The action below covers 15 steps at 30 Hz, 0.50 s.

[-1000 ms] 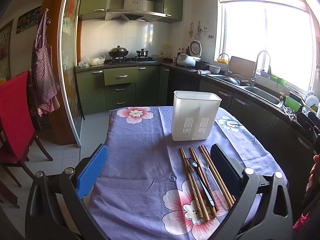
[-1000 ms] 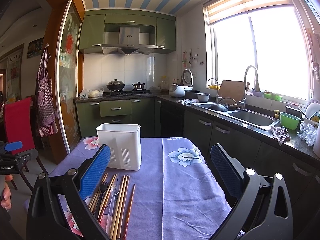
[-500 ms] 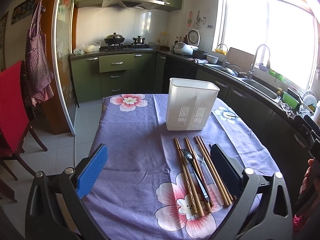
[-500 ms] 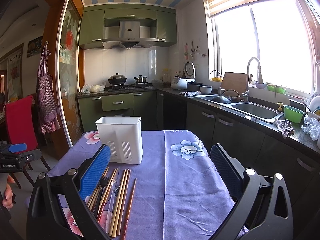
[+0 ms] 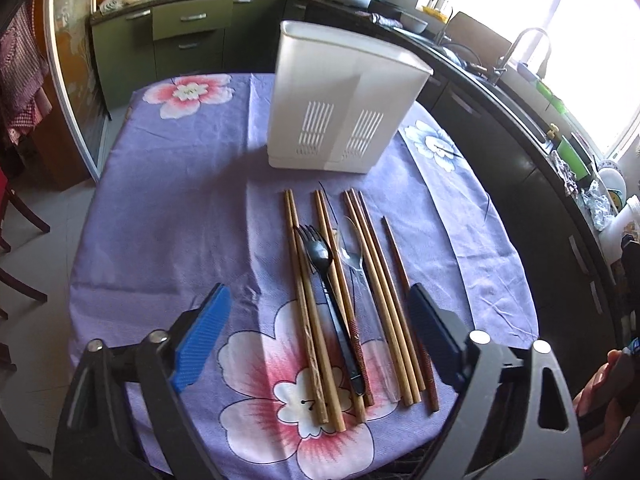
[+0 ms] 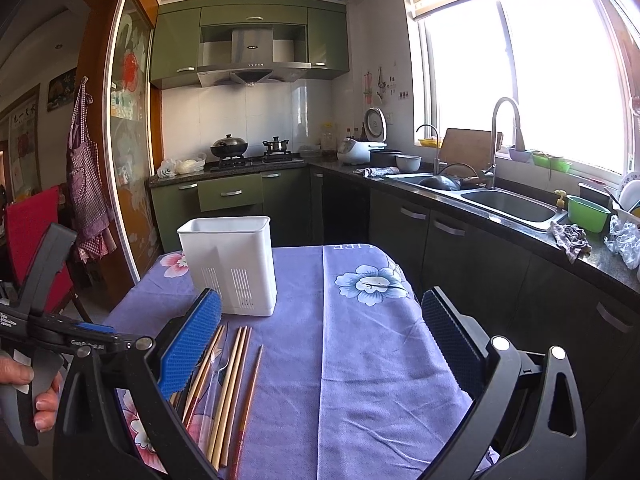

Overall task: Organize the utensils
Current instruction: 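Lower the left gripper onto the black plastic fork and close it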

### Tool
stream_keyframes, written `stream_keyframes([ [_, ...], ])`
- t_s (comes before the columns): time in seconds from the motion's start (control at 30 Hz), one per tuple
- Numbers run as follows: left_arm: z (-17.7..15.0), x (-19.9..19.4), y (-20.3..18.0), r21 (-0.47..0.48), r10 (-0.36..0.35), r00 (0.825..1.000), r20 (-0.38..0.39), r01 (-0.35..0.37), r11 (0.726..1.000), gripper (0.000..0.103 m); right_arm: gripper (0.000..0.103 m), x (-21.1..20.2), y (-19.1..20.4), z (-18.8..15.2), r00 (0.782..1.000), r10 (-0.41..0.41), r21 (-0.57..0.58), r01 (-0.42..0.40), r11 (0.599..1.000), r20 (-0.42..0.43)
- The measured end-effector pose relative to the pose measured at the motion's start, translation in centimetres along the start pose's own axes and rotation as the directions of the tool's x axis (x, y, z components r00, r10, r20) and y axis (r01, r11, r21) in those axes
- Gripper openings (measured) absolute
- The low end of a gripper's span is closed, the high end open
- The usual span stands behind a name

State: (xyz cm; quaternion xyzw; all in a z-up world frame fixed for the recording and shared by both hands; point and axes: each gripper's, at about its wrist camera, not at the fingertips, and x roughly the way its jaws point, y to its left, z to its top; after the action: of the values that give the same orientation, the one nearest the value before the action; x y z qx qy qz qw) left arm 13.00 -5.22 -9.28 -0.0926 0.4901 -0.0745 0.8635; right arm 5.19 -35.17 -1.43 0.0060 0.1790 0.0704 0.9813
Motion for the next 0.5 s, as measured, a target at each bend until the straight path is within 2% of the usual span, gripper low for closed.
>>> stream_keyframes([
  [0.03, 0.2, 0.8, -0.3, 0.0, -0.004, 1.0, -0.027, 0.004, 1.0, 0.063, 0.099, 0.2, -0.1, 0.0, 1.0, 0.001, 0.0, -0.001, 1.0, -0.007],
  [0.1, 0.8, 2.7, -0.8, -0.008, -0.008, 0.997, -0.082, 0.007, 1.0, 0.057, 0.099, 0.6, -0.2, -0.3, 1.0, 0.0, -0.002, 0.0, 1.0, -0.017],
  [0.2, 1.4, 4.8, -0.9, -0.028, -0.001, 0.99, -0.139, -0.002, 1.0, 0.055, 0.099, 1.0, -0.5, -0.4, 1.0, -0.002, 0.002, 0.002, 1.0, -0.027],
  [0.27, 1.5, 5.6, -1.1, -0.024, 0.011, 0.987, -0.162, -0.015, 1.0, 0.046, 0.099, 1.2, -0.8, -0.6, 1.0, -0.005, 0.008, 0.005, 1.0, -0.029],
  [0.33, 1.5, 6.3, -1.2, -0.032, -0.005, 0.982, -0.189, -0.001, 0.999, 0.036, 0.099, 1.4, -1.1, -0.7, 0.999, -0.008, 0.017, 0.008, 1.0, -0.031],
  [0.5, 1.6, 7.2, -1.6, -0.031, 0.011, 0.977, -0.211, -0.018, 0.999, 0.029, 0.099, 2.0, -1.8, -1.1, 0.999, -0.01, 0.034, 0.012, 0.999, -0.044],
])
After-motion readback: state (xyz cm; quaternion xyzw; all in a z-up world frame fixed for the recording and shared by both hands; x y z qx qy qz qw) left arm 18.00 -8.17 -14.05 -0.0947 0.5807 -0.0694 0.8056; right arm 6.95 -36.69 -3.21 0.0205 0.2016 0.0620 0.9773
